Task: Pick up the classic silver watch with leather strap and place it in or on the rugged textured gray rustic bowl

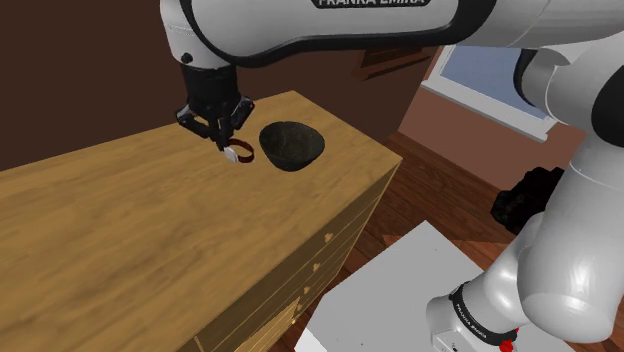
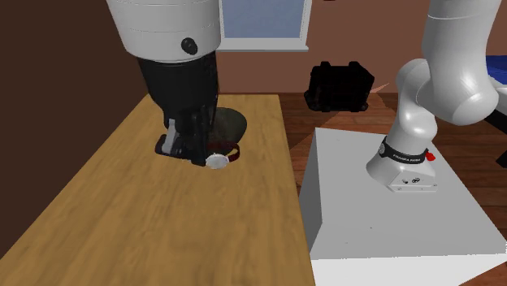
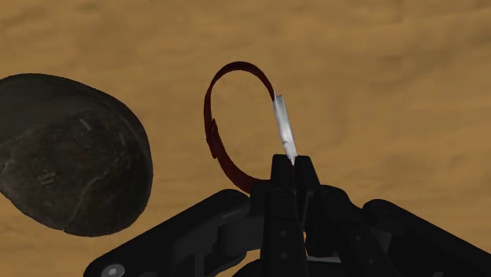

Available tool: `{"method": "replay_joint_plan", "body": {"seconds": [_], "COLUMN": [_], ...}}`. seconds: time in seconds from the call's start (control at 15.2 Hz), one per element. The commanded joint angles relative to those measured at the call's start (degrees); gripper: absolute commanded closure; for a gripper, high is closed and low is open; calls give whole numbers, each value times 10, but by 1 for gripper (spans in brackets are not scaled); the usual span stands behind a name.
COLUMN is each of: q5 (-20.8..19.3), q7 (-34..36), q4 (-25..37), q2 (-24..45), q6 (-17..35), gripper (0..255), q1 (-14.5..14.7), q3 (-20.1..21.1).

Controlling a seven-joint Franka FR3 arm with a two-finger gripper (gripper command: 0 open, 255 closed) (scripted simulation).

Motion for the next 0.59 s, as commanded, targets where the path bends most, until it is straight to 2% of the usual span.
{"method": "replay_joint_plan", "body": {"seconds": [0.0, 0.53], "q5": [9, 30], "q7": [-25, -130], "q4": [-17, -45], "q2": [-17, -49], "q6": [5, 22], "gripper": [255, 255], "q1": [-21, -95], "q3": [-6, -38]}}
